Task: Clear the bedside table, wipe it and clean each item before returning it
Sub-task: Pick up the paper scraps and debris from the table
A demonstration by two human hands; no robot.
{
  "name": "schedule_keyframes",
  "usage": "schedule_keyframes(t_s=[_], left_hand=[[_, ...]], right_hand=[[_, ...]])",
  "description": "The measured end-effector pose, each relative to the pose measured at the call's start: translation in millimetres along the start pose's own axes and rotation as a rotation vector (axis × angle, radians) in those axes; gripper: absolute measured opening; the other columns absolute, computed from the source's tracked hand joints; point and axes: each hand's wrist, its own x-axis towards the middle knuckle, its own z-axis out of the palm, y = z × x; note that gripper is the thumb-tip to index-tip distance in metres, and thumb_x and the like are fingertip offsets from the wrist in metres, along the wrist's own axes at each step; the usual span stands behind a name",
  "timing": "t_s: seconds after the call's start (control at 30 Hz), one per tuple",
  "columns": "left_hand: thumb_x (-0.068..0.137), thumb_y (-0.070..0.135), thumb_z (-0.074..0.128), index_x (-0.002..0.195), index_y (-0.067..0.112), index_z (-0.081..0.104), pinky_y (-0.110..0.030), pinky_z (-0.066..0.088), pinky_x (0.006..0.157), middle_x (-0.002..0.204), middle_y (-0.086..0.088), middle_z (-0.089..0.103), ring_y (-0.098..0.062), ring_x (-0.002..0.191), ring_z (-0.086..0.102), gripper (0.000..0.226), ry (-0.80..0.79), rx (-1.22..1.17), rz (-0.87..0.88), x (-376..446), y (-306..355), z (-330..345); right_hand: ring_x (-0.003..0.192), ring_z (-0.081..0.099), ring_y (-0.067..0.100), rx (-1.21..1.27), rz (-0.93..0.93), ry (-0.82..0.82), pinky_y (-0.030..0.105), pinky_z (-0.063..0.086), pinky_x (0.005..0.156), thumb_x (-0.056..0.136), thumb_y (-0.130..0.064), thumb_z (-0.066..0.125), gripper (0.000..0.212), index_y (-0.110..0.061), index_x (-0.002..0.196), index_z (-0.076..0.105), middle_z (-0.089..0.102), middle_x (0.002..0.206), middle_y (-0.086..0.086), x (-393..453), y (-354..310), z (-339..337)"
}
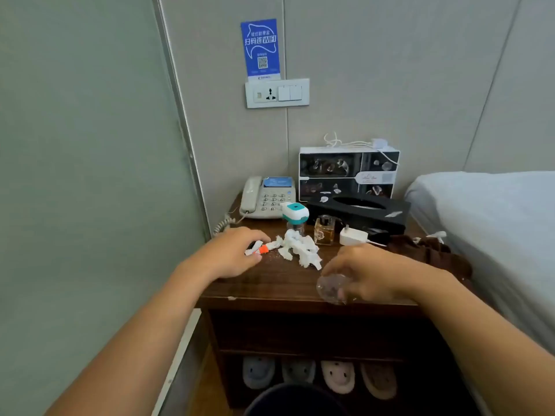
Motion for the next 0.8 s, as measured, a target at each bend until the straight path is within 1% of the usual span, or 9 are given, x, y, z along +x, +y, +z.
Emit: schedule_keyframes(t_s=[0.13,0.23,0.37,0.43,0.5,0.57,0.63,0.73,0.8], left_hand=[[0.100,0.018,0.063,0.140,0.043,0.056,-0.046,0.046,0.111,0.148,0.011,0.055,-0.017,0.136,0.051,0.048,0.005,0.052,-0.045,13.3,-0.7,7.8],[0.102,0.021,0.060,0.144,0.042,0.053,-0.047,0.043,0.115,0.152,0.010,0.052,-0.016,0.141,0.046,0.047,0.050,0.025,0.007,23.3,3.8,12.9],[0.102,0.046,0.057,0.152,0.042,0.044,-0.046,0.039,0.114,0.158,0.008,0.042,-0.019,0.144,0.039,0.052,0.011,0.044,0.094,44.3,33.2,20.8],[0.095,0.064,0.057,0.154,0.045,0.038,-0.048,0.040,0.111,0.158,0.004,0.040,-0.024,0.141,0.040,0.065,-0.031,0.137,0.070,58.1,46.3,30.0],[0.090,0.073,0.055,0.154,0.046,0.036,-0.049,0.041,0.108,0.155,0.001,0.041,-0.027,0.136,0.043,0.073,-0.045,0.186,0.041,69.7,54.0,36.8],[0.090,0.071,0.057,0.154,0.045,0.036,-0.049,0.041,0.106,0.151,-0.002,0.043,-0.029,0.132,0.046,0.072,-0.058,0.203,0.040,76.9,58.6,41.6],[0.094,0.062,0.059,0.152,0.045,0.039,-0.048,0.043,0.103,0.146,-0.005,0.046,-0.030,0.125,0.050,0.064,-0.073,0.219,0.056,79.6,62.4,45.0],[0.099,0.048,0.062,0.148,0.042,0.047,-0.045,0.045,0.101,0.140,-0.007,0.046,-0.028,0.120,0.052,0.051,-0.067,0.208,0.047,78.6,64.7,48.3],[0.099,0.046,0.064,0.144,0.041,0.051,-0.044,0.047,0.102,0.138,-0.006,0.045,-0.027,0.120,0.053,0.047,-0.066,0.163,0.029,76.9,65.6,47.9]], right_hand=[[0.121,0.043,0.010,-0.047,0.034,-0.124,0.035,0.046,0.103,0.078,-0.058,0.081,0.061,-0.042,0.133,0.064,0.051,0.127,-0.015,-1.5,-1.4,12.2],[0.124,0.043,0.010,-0.108,-0.004,-0.082,0.034,0.047,0.102,0.087,-0.047,0.076,0.045,-0.035,0.130,0.069,0.056,0.131,-0.015,-2.4,5.3,19.1],[0.112,0.056,0.009,-0.087,-0.086,-0.006,0.029,0.048,0.095,0.098,-0.035,0.066,0.022,-0.036,0.119,0.074,0.066,0.117,-0.016,0.6,15.4,23.4],[0.103,0.060,0.005,-0.032,-0.099,0.056,0.027,0.050,0.090,0.099,-0.033,0.063,0.021,-0.039,0.116,0.074,0.069,0.109,-0.016,2.6,20.6,22.8],[0.100,0.063,0.006,-0.068,-0.106,0.146,0.028,0.053,0.089,0.099,-0.032,0.061,0.020,-0.036,0.114,0.075,0.071,0.107,-0.016,4.1,23.4,21.9],[0.092,0.067,0.009,-0.100,-0.147,0.306,0.030,0.057,0.080,0.096,-0.028,0.062,0.019,-0.032,0.106,0.078,0.074,0.100,-0.014,4.7,25.8,22.4],[0.086,0.069,0.013,-0.075,-0.168,0.396,0.033,0.059,0.073,0.094,-0.026,0.063,0.018,-0.027,0.102,0.079,0.074,0.096,-0.011,3.0,26.5,24.9],[0.088,0.068,0.011,-0.065,-0.168,0.414,0.034,0.060,0.072,0.095,-0.028,0.061,0.020,-0.027,0.103,0.079,0.074,0.097,-0.011,-1.3,25.8,29.4],[0.091,0.067,0.008,-0.060,-0.162,0.419,0.031,0.060,0.075,0.095,-0.029,0.062,0.019,-0.028,0.105,0.078,0.073,0.099,-0.013,-3.4,25.9,30.7]])
